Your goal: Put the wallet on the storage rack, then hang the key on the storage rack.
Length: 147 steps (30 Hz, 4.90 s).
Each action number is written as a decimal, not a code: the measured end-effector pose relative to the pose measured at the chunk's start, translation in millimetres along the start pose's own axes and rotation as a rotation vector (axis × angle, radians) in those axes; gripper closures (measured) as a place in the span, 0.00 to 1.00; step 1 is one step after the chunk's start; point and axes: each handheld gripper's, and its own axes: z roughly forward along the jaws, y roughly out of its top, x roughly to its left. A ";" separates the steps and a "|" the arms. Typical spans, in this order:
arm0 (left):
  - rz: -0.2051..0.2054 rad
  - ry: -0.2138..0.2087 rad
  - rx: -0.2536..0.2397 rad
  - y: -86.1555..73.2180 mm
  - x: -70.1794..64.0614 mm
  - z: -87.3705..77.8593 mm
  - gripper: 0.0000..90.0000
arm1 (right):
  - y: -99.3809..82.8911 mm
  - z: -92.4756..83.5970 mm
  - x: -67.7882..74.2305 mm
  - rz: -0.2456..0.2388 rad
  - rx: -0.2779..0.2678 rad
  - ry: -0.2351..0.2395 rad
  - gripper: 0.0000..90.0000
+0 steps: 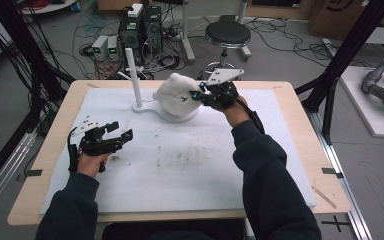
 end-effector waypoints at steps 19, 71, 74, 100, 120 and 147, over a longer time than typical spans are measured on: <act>-0.010 -0.003 0.004 -2.0 0.0 0.1 0.26 | 22.9 47.5 -30.9 -0.284 0.194 -0.186 0.84; -0.026 -0.023 0.027 -3.3 -1.6 2.7 0.26 | -17.3 82.6 -23.7 0.125 0.120 0.022 0.57; -0.013 -0.011 0.019 -2.7 -2.0 2.0 0.26 | -17.6 63.0 -25.0 0.162 0.064 0.025 0.56; 0.036 0.024 -0.011 -0.8 -4.7 -2.5 0.18 | -157.0 -115.0 25.0 0.363 0.150 -0.216 0.24; 0.025 0.004 -0.003 -2.1 -3.7 1.7 0.18 | -181.6 -134.3 30.3 0.408 0.211 -0.255 0.24; 0.036 0.002 0.062 -5.1 -8.6 8.3 0.20 | -218.1 -133.5 42.1 0.454 0.492 -0.136 0.73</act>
